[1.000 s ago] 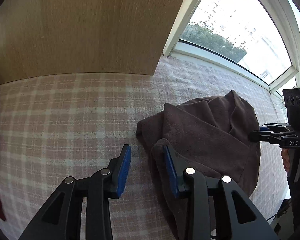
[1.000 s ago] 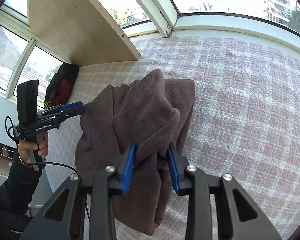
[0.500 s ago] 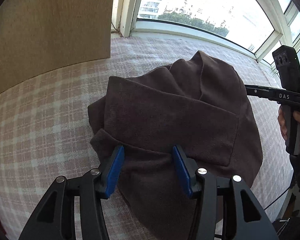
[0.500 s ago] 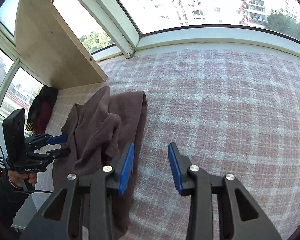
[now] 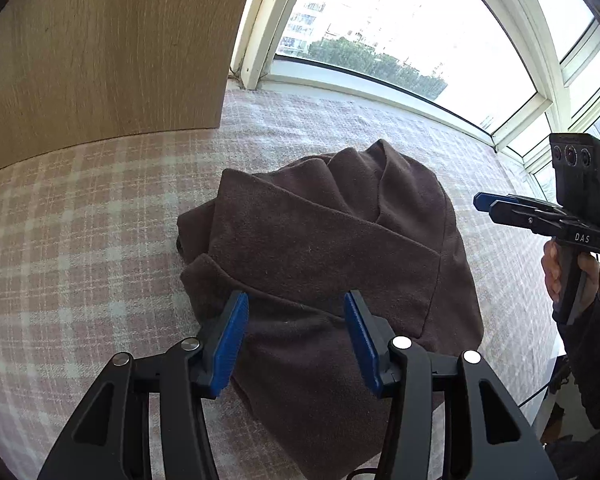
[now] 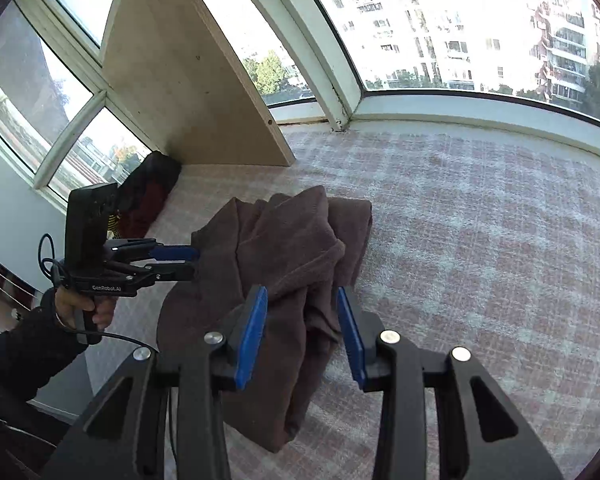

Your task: Fold clothes

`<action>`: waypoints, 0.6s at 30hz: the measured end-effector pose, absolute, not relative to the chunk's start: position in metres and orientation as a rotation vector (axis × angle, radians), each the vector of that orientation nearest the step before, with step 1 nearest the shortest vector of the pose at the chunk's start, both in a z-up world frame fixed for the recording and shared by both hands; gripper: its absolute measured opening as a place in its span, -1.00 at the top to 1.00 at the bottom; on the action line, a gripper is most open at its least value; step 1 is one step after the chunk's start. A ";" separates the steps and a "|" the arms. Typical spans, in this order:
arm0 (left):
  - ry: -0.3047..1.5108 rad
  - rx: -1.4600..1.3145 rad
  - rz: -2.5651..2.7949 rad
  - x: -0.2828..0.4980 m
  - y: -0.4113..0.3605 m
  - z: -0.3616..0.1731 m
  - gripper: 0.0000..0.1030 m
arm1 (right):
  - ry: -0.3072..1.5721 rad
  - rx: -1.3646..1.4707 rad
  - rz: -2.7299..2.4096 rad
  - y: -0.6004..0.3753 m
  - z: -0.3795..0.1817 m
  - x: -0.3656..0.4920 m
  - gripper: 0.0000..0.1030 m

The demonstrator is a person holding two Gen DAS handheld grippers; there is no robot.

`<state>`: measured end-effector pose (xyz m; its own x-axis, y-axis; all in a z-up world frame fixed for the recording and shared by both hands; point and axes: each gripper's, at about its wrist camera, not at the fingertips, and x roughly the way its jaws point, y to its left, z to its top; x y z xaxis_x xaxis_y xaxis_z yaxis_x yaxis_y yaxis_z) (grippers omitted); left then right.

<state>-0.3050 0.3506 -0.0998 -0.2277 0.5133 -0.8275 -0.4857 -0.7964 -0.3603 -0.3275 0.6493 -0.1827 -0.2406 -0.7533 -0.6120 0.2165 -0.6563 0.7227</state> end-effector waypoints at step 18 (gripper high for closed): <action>0.098 -1.403 2.010 -0.321 0.434 -0.061 -0.20 | -0.128 1.423 -2.143 0.573 -0.165 -0.307 0.62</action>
<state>-0.3214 0.4342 -0.0613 -0.1924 0.4799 -0.8559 -0.5612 -0.7693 -0.3052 -0.3067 0.5734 -0.1647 -0.2814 -0.4964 -0.8212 0.3953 -0.8398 0.3722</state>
